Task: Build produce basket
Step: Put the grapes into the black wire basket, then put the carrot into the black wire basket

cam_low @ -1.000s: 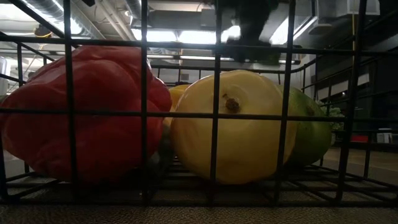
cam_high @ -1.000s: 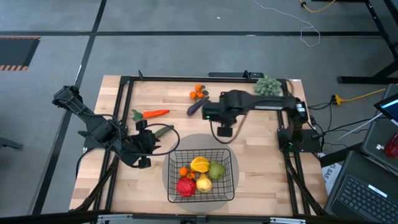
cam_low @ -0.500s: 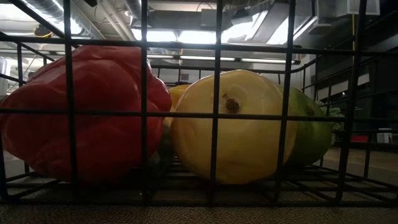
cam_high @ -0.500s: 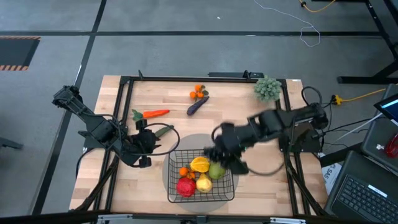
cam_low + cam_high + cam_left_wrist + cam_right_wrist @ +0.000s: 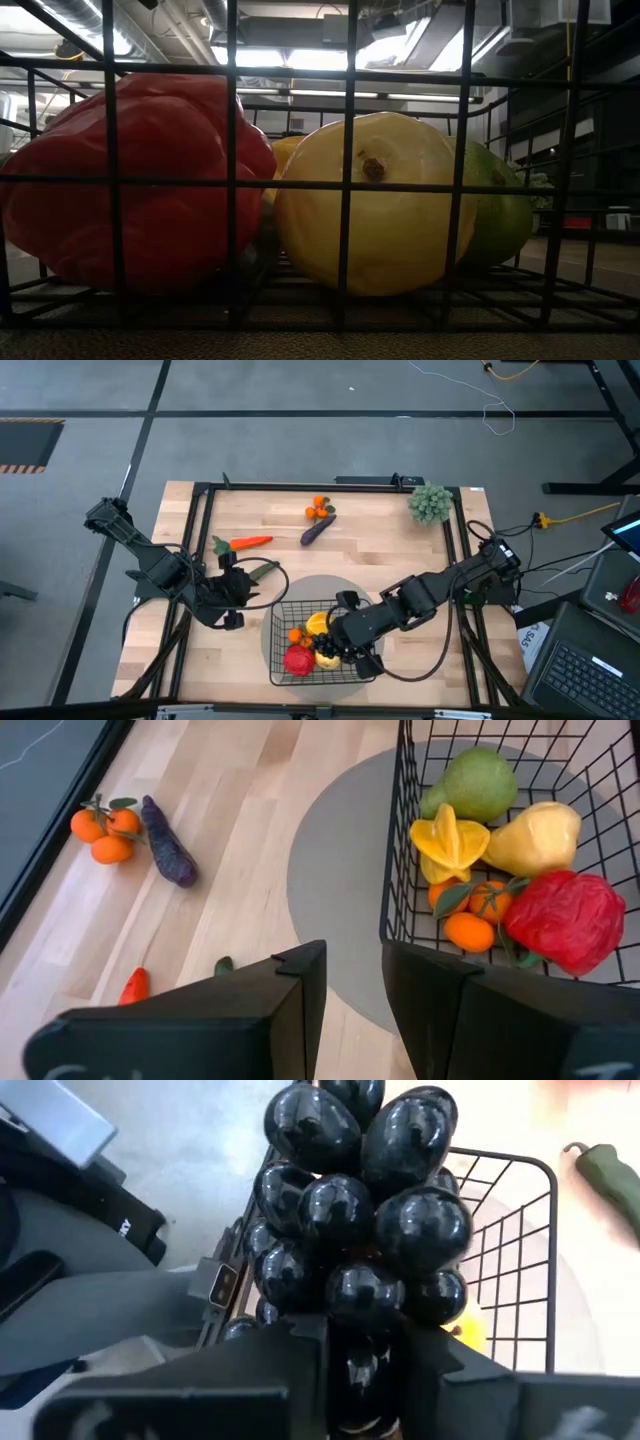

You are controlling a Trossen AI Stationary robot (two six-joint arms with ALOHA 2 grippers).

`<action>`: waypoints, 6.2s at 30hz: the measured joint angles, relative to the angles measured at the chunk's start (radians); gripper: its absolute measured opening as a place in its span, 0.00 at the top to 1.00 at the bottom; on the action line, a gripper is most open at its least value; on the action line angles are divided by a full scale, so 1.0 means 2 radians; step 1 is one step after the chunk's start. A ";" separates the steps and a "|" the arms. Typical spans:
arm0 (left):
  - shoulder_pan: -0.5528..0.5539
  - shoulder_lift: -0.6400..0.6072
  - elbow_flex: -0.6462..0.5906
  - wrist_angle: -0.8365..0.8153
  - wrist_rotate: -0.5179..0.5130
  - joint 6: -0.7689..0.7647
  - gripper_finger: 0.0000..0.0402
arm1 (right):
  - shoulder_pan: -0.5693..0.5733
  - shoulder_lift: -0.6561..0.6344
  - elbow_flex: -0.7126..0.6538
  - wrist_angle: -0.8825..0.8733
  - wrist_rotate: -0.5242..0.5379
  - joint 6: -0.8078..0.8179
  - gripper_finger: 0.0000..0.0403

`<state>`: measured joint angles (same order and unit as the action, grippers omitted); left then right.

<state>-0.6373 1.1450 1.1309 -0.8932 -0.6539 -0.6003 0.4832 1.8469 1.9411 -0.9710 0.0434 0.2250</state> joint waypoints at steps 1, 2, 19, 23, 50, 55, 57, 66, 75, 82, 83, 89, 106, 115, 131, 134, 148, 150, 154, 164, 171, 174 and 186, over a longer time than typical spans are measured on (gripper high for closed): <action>0.000 0.000 0.000 0.000 0.000 0.000 0.78 | -0.002 0.000 0.000 0.000 -0.003 -0.002 0.82; 0.000 0.000 0.000 0.001 0.000 0.000 0.78 | -0.004 0.001 0.000 0.001 -0.008 -0.010 0.80; 0.000 0.000 0.000 0.006 0.000 0.000 0.78 | -0.027 0.002 0.037 -0.041 -0.021 0.017 0.36; 0.000 0.000 0.000 0.006 0.000 0.000 0.78 | -0.034 0.002 0.096 -0.107 0.003 0.015 0.35; 0.233 0.029 -0.027 -0.104 0.061 -0.132 0.76 | -0.112 -0.120 0.173 -0.299 0.192 0.015 0.37; 0.322 0.040 -0.037 -0.089 0.127 -0.062 0.69 | -0.118 -0.120 0.160 -0.301 0.190 0.015 0.37; 0.358 0.049 -0.036 -0.088 0.155 -0.022 0.66 | -0.118 -0.120 0.150 -0.299 0.183 0.014 0.37; 0.501 0.136 -0.035 -0.075 0.237 0.190 0.58 | -0.117 -0.120 0.100 -0.300 0.173 0.019 0.37; 0.570 0.245 -0.036 -0.075 0.308 0.280 0.57 | -0.117 -0.120 0.089 -0.300 0.145 0.031 0.37; 0.575 0.298 -0.036 -0.062 0.301 0.318 0.57 | -0.117 -0.120 0.089 -0.300 0.143 0.030 0.37; 0.575 0.303 -0.035 -0.059 0.298 0.319 0.57 | -0.117 -0.120 0.089 -0.300 0.143 0.030 0.37; 0.574 0.304 -0.036 -0.072 0.297 0.319 0.57 | -0.117 -0.120 0.089 -0.300 0.143 0.028 0.37; 0.620 0.284 -0.017 -0.063 0.162 0.360 0.57 | -0.123 -0.120 0.089 -0.300 0.142 0.021 0.37; 0.682 0.310 -0.017 -0.043 0.170 0.400 0.57 | -0.123 -0.120 0.089 -0.300 0.136 0.031 0.37; 0.686 0.391 -0.014 -0.043 0.179 0.364 0.66 | -0.123 -0.120 0.089 -0.300 0.134 0.031 0.37; 0.678 0.373 -0.017 -0.057 0.167 0.334 0.81 | -0.123 -0.120 0.089 -0.300 0.134 0.031 0.37; 0.586 0.177 -0.018 -0.227 0.162 0.170 0.85 | -0.122 -0.120 0.089 -0.300 0.134 0.031 0.37; 0.567 0.142 -0.018 -0.226 0.185 0.151 0.85 | -0.123 -0.120 0.089 -0.300 0.134 0.029 0.37; 0.520 0.083 -0.018 -0.194 0.227 0.117 0.85 | -0.123 -0.120 0.089 -0.300 0.134 0.029 0.37; 0.391 0.011 -0.018 0.092 0.347 0.109 0.85 | -0.123 -0.120 0.089 -0.300 0.135 0.026 0.37; 0.296 0.011 -0.018 0.269 0.400 0.122 0.85 | -0.123 -0.120 0.089 -0.300 0.135 0.027 0.37; 0.255 0.019 -0.017 0.302 0.400 0.120 0.85 | -0.122 -0.120 0.089 -0.300 0.135 0.027 0.37; 0.176 0.119 -0.017 0.377 0.384 0.086 0.85 | -0.122 -0.120 0.089 -0.300 0.135 0.016 0.37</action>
<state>-0.2849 1.3827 1.0966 -0.1382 0.1151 -0.4283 0.2386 1.6066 2.1201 -1.5711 0.3131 0.2569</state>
